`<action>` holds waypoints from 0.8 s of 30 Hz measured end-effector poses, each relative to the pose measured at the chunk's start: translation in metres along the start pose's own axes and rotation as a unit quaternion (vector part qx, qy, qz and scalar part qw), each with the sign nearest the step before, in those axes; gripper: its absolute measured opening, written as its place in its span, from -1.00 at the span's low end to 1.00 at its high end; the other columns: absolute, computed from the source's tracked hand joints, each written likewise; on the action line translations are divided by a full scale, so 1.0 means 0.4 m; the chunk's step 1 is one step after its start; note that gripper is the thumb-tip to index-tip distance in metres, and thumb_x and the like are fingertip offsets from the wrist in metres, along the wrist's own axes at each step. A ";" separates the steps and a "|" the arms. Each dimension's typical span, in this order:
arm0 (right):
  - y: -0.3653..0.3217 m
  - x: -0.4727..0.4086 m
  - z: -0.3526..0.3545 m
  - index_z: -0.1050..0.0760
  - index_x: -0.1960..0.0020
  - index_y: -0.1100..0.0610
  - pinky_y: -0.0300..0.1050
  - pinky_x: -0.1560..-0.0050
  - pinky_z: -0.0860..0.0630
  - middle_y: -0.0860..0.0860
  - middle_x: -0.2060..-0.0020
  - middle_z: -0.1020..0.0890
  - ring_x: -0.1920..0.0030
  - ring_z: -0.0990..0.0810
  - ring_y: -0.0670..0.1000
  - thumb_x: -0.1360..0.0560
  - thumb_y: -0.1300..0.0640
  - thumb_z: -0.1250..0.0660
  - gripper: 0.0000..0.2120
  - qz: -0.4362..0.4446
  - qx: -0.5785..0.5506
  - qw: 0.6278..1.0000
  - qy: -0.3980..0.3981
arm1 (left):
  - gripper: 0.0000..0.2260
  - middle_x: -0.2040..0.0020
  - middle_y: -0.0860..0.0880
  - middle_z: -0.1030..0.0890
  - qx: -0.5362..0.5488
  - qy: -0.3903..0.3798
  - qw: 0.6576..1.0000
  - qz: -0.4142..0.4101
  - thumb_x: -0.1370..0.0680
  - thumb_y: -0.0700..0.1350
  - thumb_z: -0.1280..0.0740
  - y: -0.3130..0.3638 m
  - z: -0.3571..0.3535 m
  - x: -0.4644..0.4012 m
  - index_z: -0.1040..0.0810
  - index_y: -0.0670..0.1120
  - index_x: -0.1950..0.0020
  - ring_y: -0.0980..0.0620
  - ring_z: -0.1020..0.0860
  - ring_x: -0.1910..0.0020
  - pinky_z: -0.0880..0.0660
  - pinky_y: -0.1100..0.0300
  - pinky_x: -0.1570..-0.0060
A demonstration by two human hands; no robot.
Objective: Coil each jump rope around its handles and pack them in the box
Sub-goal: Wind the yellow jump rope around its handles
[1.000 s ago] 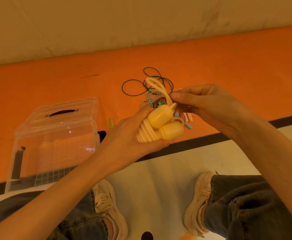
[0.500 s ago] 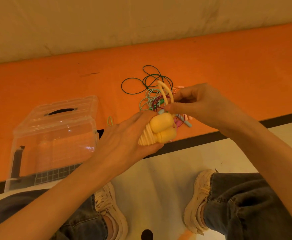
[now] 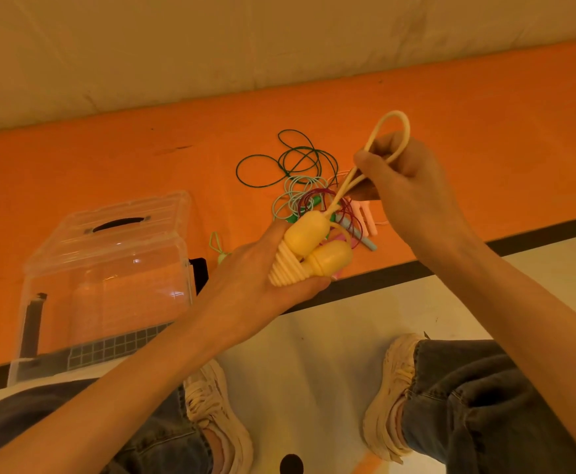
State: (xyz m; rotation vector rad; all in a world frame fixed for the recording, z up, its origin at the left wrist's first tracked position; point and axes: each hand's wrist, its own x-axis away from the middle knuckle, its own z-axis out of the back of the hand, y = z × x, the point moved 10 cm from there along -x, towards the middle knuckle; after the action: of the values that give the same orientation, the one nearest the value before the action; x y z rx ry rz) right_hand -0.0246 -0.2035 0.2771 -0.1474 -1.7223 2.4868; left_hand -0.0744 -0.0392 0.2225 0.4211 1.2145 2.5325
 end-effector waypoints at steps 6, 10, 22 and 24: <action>0.011 -0.005 0.056 -0.46 0.00 0.28 -0.27 0.27 -0.58 0.09 0.25 -0.63 0.25 -0.68 -0.05 -0.60 0.23 -0.21 -0.89 -0.024 -0.088 0.993 0.070 | -0.47 0.04 0.14 -0.60 0.075 -0.013 0.997 0.012 -0.30 0.37 -0.40 0.001 -0.003 -0.012 -0.45 0.13 -0.15 0.20 -0.55 0.08 -0.51 0.14 0.10; 0.008 -0.006 0.055 -0.46 0.09 0.23 -0.28 0.27 -0.57 0.05 0.27 -0.63 0.26 -0.68 -0.06 -0.58 0.23 -0.24 -0.91 -0.019 -0.111 0.991 0.067 | -0.49 -0.01 0.18 -0.61 0.141 -0.020 0.990 0.026 -0.31 0.29 -0.46 -0.002 -0.008 -0.013 -0.47 0.17 -0.19 0.18 -0.58 0.07 -0.57 0.06 0.07; 0.156 0.077 -0.132 -0.48 -0.23 0.16 -0.14 0.01 -0.63 0.11 -0.04 -0.67 -0.02 -0.68 0.03 -0.24 0.00 -0.48 -0.39 -0.240 -0.130 0.941 -0.199 | -0.62 0.18 0.04 -0.53 0.216 0.043 0.970 0.105 -0.43 -0.18 -0.49 -0.079 -0.011 -0.011 -0.41 -0.04 -0.16 0.28 -0.47 0.40 -0.40 0.42 0.46; 0.182 0.107 -0.166 -0.52 -0.19 0.18 -0.14 -0.01 -0.62 0.09 -0.01 -0.69 0.00 -0.68 0.01 -0.29 0.03 -0.48 -0.49 -0.246 -0.129 0.935 -0.219 | -0.61 0.11 0.01 -0.54 0.221 0.047 0.967 0.117 -0.43 -0.26 -0.46 -0.097 -0.016 -0.016 -0.40 -0.06 -0.18 0.33 -0.48 0.33 -0.41 0.45 0.39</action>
State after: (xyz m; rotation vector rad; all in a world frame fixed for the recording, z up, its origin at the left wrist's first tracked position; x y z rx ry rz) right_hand -0.0601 -0.1613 0.1851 0.7781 -1.9282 2.0114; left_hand -0.0657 -0.0232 0.1872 0.5788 1.8768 2.4769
